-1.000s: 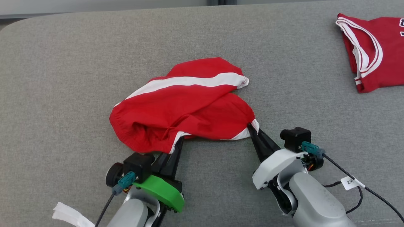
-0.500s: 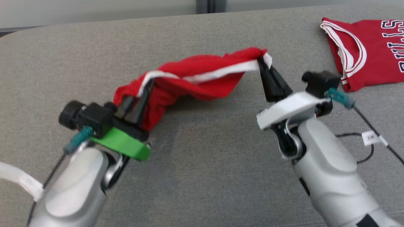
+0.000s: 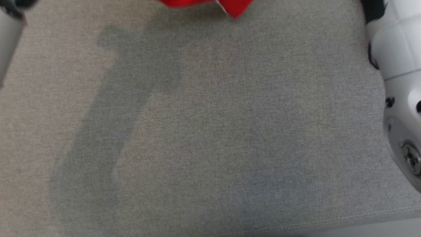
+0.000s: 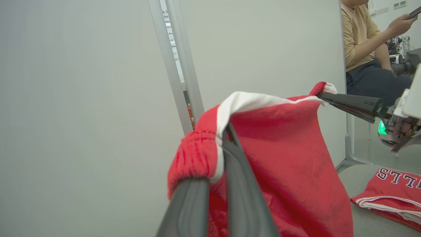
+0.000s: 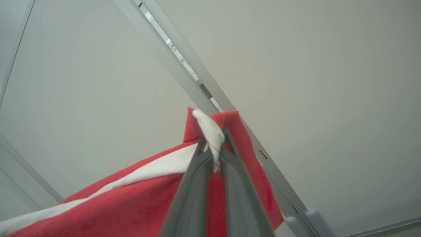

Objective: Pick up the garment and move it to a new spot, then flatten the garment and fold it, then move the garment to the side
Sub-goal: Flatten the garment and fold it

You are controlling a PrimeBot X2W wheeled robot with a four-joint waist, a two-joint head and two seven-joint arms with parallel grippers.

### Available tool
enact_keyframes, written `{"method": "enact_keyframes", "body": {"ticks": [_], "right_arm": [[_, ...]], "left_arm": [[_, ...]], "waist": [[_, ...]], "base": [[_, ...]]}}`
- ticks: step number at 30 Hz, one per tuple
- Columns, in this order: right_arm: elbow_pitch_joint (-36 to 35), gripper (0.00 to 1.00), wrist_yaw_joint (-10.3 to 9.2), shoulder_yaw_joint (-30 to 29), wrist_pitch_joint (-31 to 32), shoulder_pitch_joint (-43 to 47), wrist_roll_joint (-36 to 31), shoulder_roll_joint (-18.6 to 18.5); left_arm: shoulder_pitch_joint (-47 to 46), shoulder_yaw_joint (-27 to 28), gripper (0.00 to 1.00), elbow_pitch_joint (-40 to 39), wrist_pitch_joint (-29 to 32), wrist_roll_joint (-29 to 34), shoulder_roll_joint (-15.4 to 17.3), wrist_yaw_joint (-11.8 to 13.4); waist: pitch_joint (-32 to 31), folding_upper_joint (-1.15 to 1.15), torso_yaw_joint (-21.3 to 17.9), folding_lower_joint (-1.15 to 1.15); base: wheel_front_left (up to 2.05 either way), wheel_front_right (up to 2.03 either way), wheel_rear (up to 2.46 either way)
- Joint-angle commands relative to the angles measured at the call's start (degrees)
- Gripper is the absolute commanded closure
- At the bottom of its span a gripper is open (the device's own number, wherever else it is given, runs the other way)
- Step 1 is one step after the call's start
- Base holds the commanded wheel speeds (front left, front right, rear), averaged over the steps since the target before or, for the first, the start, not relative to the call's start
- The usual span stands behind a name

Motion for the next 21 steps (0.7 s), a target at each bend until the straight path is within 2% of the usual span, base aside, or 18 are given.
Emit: {"method": "enact_keyframes", "body": {"ticks": [1,5,10,14,21], "right_arm": [[2.3,1.00,0.00,-0.5,-1.0,-3.7,0.9,-0.2],[6.4,1.00,0.00,-1.8,-2.5,-11.8,3.8,-0.1],[7.1,1.00,0.00,1.8,-3.1,-12.9,6.1,-0.1],[6.5,1.00,0.00,6.7,-3.2,-7.6,8.0,-0.1],[2.9,1.00,0.00,15.4,-3.2,8.7,9.5,-0.3]], "left_arm": [[-4.5,-0.9,1.00,1.5,-0.5,-1.6,-0.2,-0.1],[-13.3,-4.7,1.00,3.9,-1.9,-4.1,-0.8,-0.1],[-15.3,-8.2,1.00,3.7,-3.3,-7.1,-0.8,-0.1],[-10.0,-9.2,1.00,2.0,-3.5,-6.7,0.1,-0.1],[12.6,-3.6,1.00,-4.9,-3.5,-2.8,-0.1,-0.1]], "waist": [[6.1,0.00,-2.3,-0.01],[7.8,0.00,-2.7,-0.01],[8.4,0.00,-2.3,-0.01],[8.2,0.00,-2.1,-0.01],[4.8,0.00,-2.1,-0.01]], "base": [[0.00,0.00,0.00],[0.00,0.00,0.00],[0.00,0.00,0.00],[0.00,0.00,0.00],[0.00,0.00,0.00]]}}
